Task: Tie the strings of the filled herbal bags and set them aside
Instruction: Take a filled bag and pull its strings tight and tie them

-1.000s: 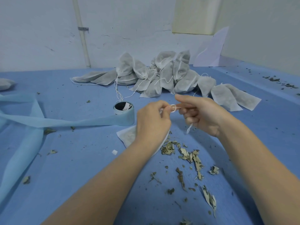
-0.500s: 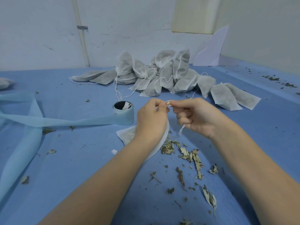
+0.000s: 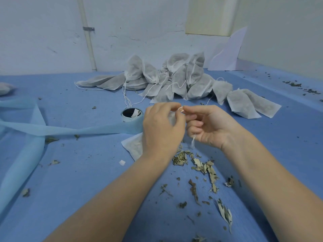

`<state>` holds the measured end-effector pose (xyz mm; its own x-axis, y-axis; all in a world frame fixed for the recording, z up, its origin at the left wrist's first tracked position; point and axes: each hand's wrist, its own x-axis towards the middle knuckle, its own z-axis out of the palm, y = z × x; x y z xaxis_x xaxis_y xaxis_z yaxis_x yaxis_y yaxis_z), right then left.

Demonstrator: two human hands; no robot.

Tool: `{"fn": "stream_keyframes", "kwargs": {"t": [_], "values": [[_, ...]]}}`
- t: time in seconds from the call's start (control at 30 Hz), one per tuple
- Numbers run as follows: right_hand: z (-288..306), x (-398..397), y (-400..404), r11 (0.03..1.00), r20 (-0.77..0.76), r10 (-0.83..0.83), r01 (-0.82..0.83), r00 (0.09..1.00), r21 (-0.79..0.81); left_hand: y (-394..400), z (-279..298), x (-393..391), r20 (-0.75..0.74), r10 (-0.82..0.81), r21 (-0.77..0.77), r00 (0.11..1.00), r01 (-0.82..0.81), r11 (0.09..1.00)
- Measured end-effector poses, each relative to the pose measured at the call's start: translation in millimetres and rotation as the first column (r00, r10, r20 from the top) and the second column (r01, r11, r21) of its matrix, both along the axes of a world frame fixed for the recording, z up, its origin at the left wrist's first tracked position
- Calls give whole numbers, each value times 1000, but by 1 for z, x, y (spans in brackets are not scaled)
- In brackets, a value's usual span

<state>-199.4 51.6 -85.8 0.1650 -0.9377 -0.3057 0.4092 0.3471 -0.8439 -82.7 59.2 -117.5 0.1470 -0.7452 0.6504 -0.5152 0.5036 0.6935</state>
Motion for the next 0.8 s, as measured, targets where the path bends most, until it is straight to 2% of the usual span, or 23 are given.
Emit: {"fn": "stream_keyframes", "kwargs": {"t": [0.1,0.17,0.27,0.37,0.47,0.57,0.67,0.8], "values": [[2,-2,0,999,-21,-29,29,999,-16,-1,2,0,-37,-1,12,999,2,1000],[1,-3,-1,996,-100,-74,68,992,-57,-4,4,2,-53,5,36,999,-3,999],[-2,-3,0,961,-375,-196,101,906,-257,-7,4,7,108,75,-23,991,-73,997],[-2,-8,1,934,-490,-238,61,838,-351,-9,4,7,203,115,-70,972,-103,992],[-3,-11,2,911,-460,-239,34,855,-411,-11,6,5,162,78,89,984,-93,992],[-7,-2,1,879,-404,-241,22,883,-477,-12,11,6,-28,-21,249,999,28,968],[-11,14,1,862,-307,-220,38,926,-505,-12,17,9,-153,-64,311,986,109,944],[-13,22,-1,830,-322,-327,107,889,-547,-16,23,11,-116,-87,325,989,121,938]]}}
